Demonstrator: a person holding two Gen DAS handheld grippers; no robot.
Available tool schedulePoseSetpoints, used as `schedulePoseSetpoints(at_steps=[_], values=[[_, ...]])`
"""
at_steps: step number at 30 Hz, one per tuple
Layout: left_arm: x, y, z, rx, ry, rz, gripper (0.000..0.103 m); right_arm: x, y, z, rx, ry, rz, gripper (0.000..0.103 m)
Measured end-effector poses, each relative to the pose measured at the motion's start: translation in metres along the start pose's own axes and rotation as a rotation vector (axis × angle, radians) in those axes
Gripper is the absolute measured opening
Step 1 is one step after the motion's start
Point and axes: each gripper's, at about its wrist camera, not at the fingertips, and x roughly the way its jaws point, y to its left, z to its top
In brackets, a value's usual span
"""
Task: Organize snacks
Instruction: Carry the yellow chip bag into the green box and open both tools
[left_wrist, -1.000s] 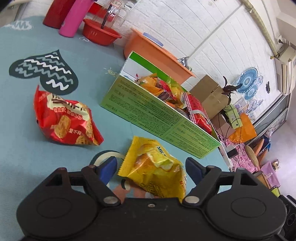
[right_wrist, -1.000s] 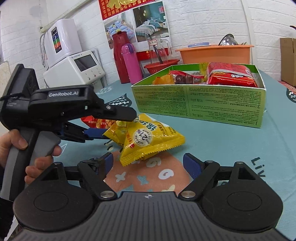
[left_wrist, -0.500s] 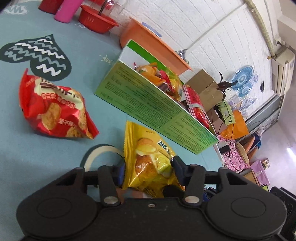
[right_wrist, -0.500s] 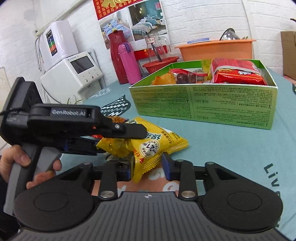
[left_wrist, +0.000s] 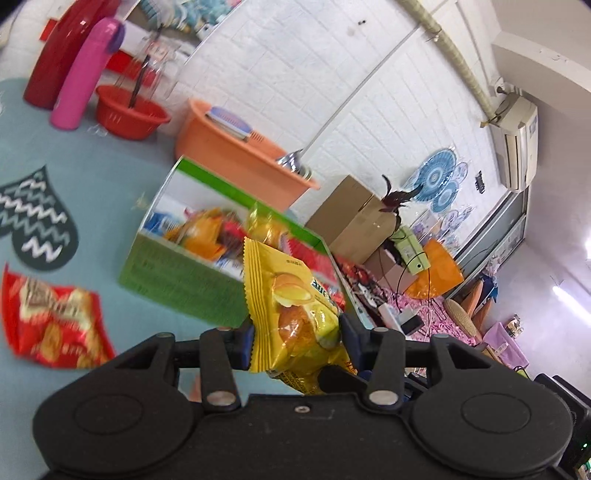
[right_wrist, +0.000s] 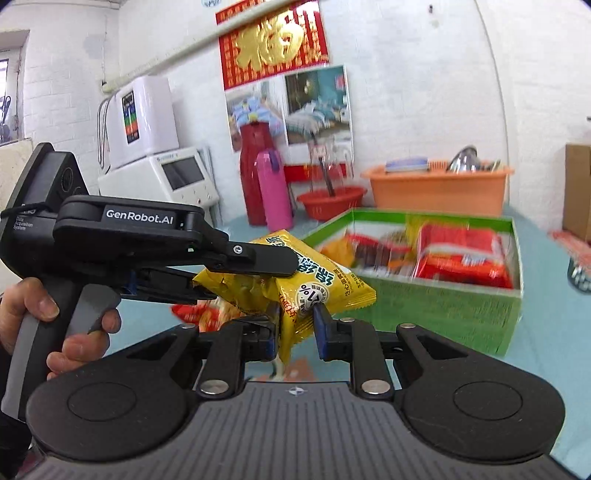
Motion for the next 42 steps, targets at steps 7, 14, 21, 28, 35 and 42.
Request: schedulePoseSetpoints(at_steps=[7,14,21,28,35,42], values=[[0.032,0.005,0.019,-0.02,-0.007,-0.034,0.037,0.013,-0.016,0.023,-0.046,-0.051,-0.055,0.03],[0.063,0.026,0.035,-0.043,0.003,0.008,0.038,0.046,-0.031,0.03,-0.078,-0.025,-0.09,0.03],[0.089,0.05,0.053,-0.055,0.013,0.1,0.067,0.081,-0.04,0.036,-0.094,-0.001,-0.102,0.029],[0.107,0.049,0.058,0.108,-0.001,0.205,0.067,0.116,-0.049,0.037,-0.092,0.048,-0.105,0.029],[0.114,0.037,0.04,0.297,-0.014,0.266,0.091,0.126,-0.054,0.027,-0.105,0.06,-0.115,0.034],[0.093,0.024,0.033,0.265,-0.024,0.268,0.103,0.119,-0.057,0.029,-0.06,0.089,-0.115,0.036]])
